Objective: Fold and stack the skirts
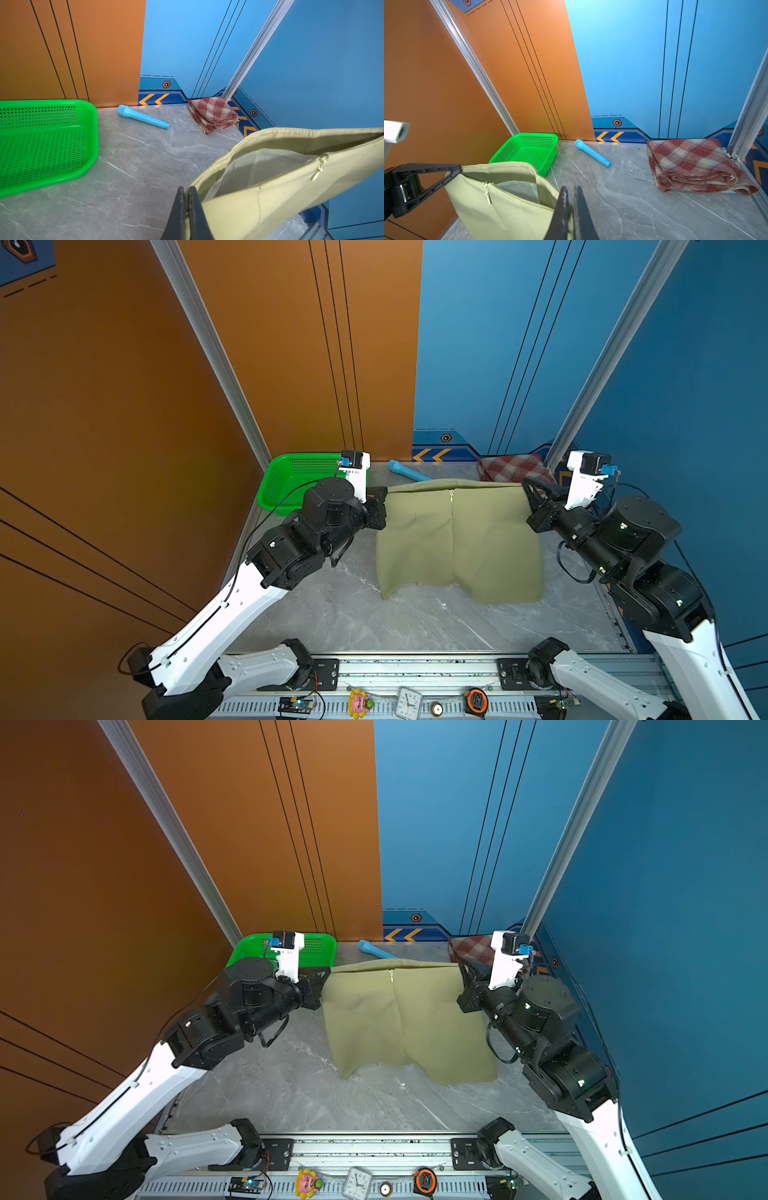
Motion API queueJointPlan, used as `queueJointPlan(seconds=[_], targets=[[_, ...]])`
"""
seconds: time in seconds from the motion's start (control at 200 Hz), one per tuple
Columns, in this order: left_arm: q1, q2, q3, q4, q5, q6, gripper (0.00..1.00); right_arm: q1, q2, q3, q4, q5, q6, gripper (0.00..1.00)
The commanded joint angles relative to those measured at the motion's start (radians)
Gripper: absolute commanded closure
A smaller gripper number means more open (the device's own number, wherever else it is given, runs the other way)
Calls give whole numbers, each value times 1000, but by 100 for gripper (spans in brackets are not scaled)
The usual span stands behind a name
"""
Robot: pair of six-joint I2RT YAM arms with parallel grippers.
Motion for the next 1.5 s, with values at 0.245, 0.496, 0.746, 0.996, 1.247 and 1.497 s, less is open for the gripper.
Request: queueJointPlan(seconds=[0.245,0.496,0.746,0.996,1.247,1.497], targets=[[336,360,10,23,236,-31,100,-253,381,-157,200,-148,128,100],[393,730,107,80,280,-17,33,-328,858,-5,267,-250,153,35],[360,675,82,50,261,7,17,-324,772,-104,83,-149,186,8],[292,497,-149,34,183,10,17,-321,538,-391,-37,-85,248,11],[247,354,-341,-50,103,-5,17,-315,414,-598,-108,-85,341,21],[247,291,-513,-62,115,-59,17,-261,343,-733,-112,-79,420,33]])
